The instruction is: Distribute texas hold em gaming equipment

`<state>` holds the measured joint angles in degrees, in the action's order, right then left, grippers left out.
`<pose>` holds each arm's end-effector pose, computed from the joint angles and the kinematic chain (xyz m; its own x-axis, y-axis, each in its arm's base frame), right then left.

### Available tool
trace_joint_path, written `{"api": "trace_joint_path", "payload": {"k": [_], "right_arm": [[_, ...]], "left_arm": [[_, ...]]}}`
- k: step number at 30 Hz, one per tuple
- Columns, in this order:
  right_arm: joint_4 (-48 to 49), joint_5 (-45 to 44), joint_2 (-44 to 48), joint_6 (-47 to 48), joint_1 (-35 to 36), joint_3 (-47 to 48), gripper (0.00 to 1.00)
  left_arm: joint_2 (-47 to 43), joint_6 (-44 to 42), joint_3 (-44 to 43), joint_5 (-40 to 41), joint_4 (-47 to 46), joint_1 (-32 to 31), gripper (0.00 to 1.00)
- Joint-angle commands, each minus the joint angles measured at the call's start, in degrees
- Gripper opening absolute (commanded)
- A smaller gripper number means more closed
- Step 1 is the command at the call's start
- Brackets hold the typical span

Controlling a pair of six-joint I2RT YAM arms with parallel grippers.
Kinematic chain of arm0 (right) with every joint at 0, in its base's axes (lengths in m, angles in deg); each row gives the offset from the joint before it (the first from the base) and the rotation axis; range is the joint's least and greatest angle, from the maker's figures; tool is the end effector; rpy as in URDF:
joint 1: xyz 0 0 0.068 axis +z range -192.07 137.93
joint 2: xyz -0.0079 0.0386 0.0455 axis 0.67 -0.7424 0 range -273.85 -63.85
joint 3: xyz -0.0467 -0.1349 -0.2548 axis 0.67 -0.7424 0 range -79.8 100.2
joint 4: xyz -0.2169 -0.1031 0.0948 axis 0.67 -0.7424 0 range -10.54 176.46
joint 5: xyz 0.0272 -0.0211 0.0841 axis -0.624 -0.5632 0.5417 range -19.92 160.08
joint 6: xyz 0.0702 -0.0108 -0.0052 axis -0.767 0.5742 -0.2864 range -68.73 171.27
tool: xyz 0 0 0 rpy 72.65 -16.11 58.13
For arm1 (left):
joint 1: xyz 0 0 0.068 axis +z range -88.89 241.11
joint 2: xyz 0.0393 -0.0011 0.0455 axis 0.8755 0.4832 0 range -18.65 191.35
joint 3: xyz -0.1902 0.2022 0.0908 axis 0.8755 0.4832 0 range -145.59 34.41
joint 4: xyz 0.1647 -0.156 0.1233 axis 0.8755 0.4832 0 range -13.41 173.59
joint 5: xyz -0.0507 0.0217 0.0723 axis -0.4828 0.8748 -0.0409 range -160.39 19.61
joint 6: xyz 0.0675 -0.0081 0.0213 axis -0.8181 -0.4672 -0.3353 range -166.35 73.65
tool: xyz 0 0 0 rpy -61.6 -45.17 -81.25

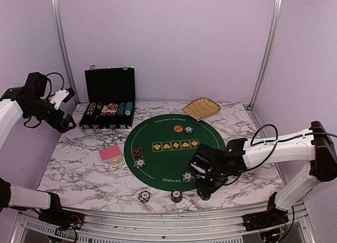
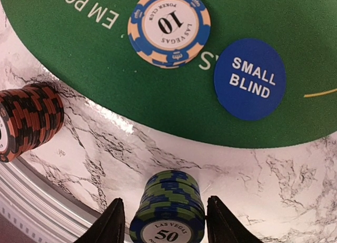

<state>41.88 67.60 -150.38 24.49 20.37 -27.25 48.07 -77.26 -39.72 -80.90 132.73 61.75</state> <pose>0.1239 0.2318 0.1818 -0.8021 -0.5640 -0.1963 -0.5828 0.8109 0.0517 0.2265 -0.0082 0.3659 -0.5887 0.4986 -0.6363 0.4799 0.8490 0.2212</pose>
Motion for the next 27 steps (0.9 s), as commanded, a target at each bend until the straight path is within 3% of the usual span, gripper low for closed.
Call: {"api": "trace_joint_path", "payload": {"k": [1, 17, 27], "right_arm": [[0.3, -0.62, -0.36, 0.02, 0.41, 0.62, 0.5], [-4.02, -2.07, 0.94, 0.55, 0.39, 4.26, 0.32], [-8.3, -3.67, -0.32, 2.25, 0.4, 12.46, 0.3]], "left_arm": [[-0.36, -0.08, -1.27, -0.84, 1.87, -0.23, 0.99], [-0.19, -0.06, -1.2, -1.07, 1.87, -0.21, 0.99], [-0.36, 0.04, -1.08, -1.13, 1.87, -0.21, 0.99]]}}
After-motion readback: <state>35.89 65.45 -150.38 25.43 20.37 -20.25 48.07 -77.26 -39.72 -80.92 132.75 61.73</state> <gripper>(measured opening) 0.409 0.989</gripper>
